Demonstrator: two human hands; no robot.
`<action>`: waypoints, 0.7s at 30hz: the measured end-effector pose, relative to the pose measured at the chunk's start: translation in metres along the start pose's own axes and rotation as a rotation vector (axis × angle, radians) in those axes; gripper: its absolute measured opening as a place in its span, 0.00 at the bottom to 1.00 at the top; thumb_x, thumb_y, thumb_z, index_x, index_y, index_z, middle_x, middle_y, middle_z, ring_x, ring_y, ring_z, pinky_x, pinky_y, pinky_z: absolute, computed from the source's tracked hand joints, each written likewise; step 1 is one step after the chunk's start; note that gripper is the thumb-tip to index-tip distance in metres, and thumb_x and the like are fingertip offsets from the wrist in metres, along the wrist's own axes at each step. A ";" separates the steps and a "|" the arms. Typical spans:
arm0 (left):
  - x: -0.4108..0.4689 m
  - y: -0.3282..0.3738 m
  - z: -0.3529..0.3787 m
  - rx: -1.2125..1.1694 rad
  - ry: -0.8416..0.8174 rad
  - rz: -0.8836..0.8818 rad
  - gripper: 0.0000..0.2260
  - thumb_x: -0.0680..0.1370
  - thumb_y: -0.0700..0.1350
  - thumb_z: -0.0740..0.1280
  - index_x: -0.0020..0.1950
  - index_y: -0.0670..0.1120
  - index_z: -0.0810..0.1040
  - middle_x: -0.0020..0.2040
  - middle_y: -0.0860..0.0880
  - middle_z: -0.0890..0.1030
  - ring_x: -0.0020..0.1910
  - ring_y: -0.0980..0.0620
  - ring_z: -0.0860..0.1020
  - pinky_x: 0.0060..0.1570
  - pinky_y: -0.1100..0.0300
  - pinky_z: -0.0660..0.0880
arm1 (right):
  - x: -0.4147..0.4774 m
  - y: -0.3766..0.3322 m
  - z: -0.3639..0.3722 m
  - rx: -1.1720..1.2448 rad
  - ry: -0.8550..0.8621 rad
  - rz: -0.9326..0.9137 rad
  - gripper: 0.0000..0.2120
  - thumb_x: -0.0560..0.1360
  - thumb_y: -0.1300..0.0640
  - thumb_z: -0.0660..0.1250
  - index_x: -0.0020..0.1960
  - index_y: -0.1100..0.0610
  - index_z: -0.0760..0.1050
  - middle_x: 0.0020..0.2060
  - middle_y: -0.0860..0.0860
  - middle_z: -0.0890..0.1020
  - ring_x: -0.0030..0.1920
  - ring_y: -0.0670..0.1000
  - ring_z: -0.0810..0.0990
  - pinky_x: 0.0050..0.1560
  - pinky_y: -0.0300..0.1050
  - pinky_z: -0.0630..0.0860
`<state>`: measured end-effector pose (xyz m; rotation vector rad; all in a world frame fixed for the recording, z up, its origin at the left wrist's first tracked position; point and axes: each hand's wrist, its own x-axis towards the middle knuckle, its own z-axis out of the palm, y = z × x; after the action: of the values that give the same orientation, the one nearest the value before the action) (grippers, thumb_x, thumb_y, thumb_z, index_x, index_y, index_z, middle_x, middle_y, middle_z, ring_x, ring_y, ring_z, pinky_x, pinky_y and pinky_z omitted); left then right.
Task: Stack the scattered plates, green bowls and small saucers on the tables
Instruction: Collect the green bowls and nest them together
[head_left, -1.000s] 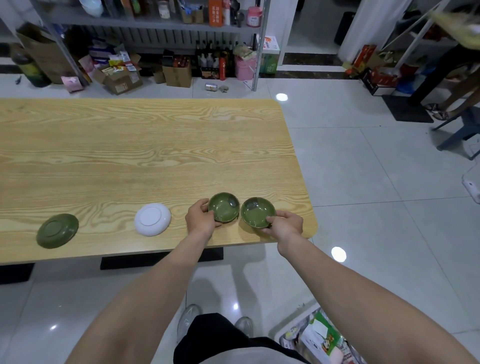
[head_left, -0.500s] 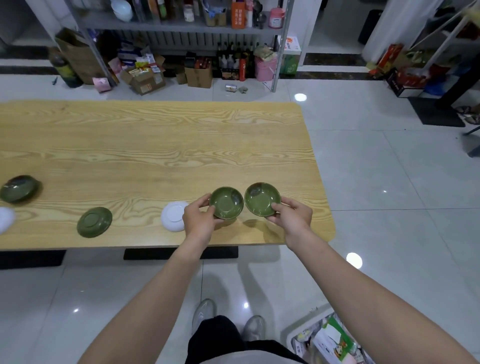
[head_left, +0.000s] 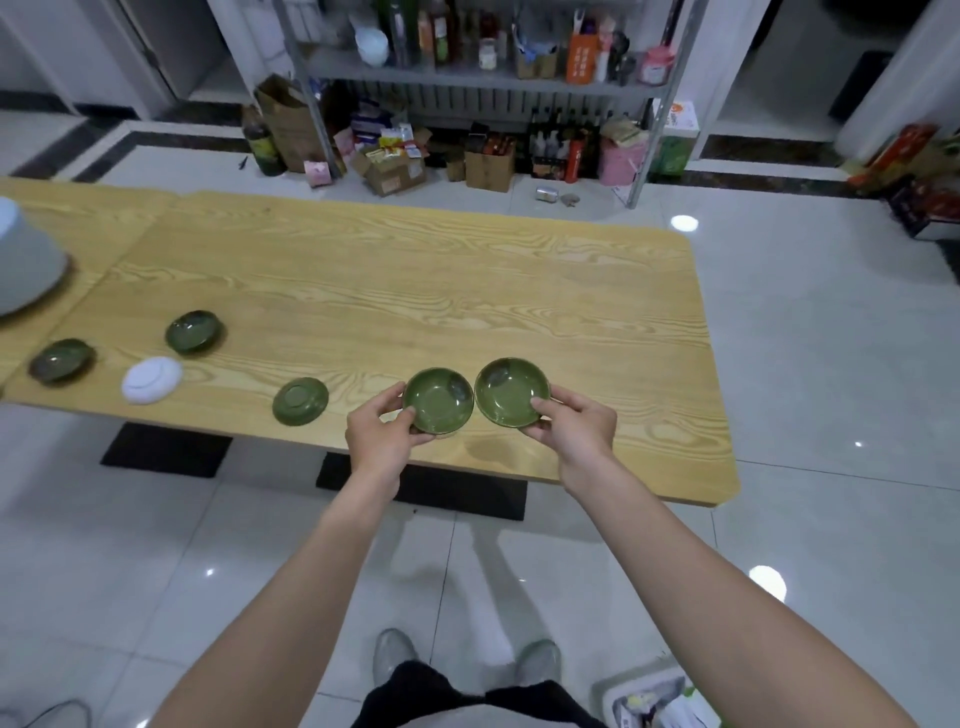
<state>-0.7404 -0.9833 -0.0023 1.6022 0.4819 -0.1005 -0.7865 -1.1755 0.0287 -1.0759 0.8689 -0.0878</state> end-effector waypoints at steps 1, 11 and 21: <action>0.002 0.001 -0.008 -0.011 0.006 -0.002 0.18 0.78 0.30 0.65 0.66 0.43 0.77 0.57 0.47 0.76 0.49 0.43 0.83 0.37 0.60 0.82 | -0.003 0.002 0.008 -0.007 -0.006 -0.006 0.14 0.72 0.73 0.71 0.57 0.66 0.78 0.47 0.58 0.83 0.41 0.58 0.86 0.48 0.53 0.84; 0.035 0.007 -0.121 -0.111 0.089 0.001 0.16 0.78 0.30 0.65 0.64 0.42 0.78 0.56 0.45 0.77 0.45 0.48 0.82 0.37 0.58 0.83 | -0.050 0.040 0.110 -0.112 -0.071 -0.017 0.10 0.72 0.72 0.71 0.47 0.58 0.78 0.51 0.60 0.83 0.36 0.55 0.86 0.46 0.49 0.84; 0.084 0.018 -0.233 -0.170 0.188 -0.021 0.16 0.78 0.30 0.65 0.63 0.42 0.79 0.56 0.44 0.79 0.49 0.44 0.83 0.37 0.58 0.82 | -0.076 0.084 0.230 -0.141 -0.156 0.027 0.15 0.73 0.72 0.70 0.59 0.65 0.77 0.48 0.59 0.84 0.38 0.57 0.86 0.42 0.47 0.84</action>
<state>-0.7096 -0.7373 0.0082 1.4465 0.6366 0.0744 -0.7153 -0.9302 0.0487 -1.1859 0.7571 0.0799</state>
